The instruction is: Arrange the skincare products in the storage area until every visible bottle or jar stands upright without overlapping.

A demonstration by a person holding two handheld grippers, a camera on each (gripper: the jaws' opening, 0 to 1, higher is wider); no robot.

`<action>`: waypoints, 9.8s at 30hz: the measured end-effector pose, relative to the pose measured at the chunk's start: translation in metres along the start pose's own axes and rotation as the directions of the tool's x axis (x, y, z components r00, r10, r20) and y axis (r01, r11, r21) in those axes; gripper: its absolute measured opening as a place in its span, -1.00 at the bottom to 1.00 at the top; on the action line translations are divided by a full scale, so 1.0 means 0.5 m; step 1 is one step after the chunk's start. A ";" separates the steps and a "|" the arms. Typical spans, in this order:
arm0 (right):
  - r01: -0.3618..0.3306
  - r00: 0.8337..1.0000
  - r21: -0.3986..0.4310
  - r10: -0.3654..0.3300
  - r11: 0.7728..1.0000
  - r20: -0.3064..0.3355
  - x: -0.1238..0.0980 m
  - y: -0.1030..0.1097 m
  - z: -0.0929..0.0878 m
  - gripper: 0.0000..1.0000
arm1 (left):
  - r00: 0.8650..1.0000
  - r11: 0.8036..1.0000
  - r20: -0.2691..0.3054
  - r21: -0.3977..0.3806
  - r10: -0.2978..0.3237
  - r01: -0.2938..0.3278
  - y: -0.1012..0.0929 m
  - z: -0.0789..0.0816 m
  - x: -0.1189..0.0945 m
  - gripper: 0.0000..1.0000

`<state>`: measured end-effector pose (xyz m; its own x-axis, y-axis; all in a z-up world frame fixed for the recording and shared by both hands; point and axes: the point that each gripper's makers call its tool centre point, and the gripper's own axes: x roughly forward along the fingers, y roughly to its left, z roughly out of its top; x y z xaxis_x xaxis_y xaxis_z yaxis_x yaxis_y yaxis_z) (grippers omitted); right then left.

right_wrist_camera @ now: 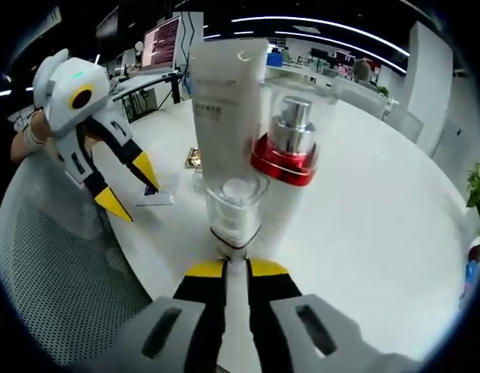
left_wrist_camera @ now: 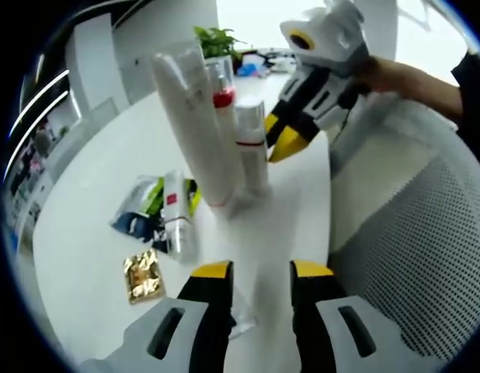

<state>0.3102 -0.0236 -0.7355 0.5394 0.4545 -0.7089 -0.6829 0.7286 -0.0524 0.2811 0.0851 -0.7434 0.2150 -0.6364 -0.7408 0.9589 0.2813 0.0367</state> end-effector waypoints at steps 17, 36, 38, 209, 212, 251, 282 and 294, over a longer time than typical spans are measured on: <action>-0.002 1.000 0.012 0.002 1.000 -0.010 0.003 0.002 -0.002 -0.82 | 1.000 1.000 0.002 -0.005 -0.001 0.001 0.000 -0.001 -0.002 -0.50; 0.002 1.000 0.012 -0.002 1.000 -0.005 0.003 -0.001 -0.001 -0.83 | 1.000 1.000 0.002 -0.009 -0.001 0.001 0.003 -0.003 -0.001 -0.51; 0.003 1.000 0.012 -0.003 1.000 -0.003 0.003 -0.001 0.001 -0.83 | 1.000 1.000 0.003 -0.008 -0.001 0.001 0.004 -0.002 -0.001 -0.51; 0.092 0.979 0.015 -0.093 0.996 0.183 -0.022 -0.021 0.068 0.99 | 0.986 0.939 -0.020 -0.302 0.166 -0.164 0.191 -0.008 0.083 -0.70; 0.090 0.979 0.016 -0.092 0.996 0.182 -0.022 -0.021 0.068 0.99 | 0.982 0.939 -0.023 -0.290 0.185 -0.184 0.198 -0.006 0.073 -0.70; 0.109 0.977 0.002 -0.107 0.994 0.185 -0.026 -0.022 0.069 0.99 | 0.957 0.924 0.037 -0.276 0.287 -0.266 0.187 0.020 -0.032 -0.72; 0.111 0.966 0.007 -0.109 0.994 0.233 -0.040 -0.019 0.082 0.94 | 0.959 0.921 0.006 -0.282 0.283 -0.270 0.110 -0.024 -0.070 -0.71; 0.092 0.955 0.043 -0.100 0.995 0.278 -0.067 -0.002 0.092 0.81 | 0.961 0.920 0.006 -0.290 0.276 -0.263 0.084 -0.029 -0.082 -0.72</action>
<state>0.3154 -0.0163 -0.6793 0.7206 0.5036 -0.4765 -0.6085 0.7888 -0.0867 0.3097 0.1334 -0.7213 0.4727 -0.5383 -0.6977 0.7722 0.6345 0.0337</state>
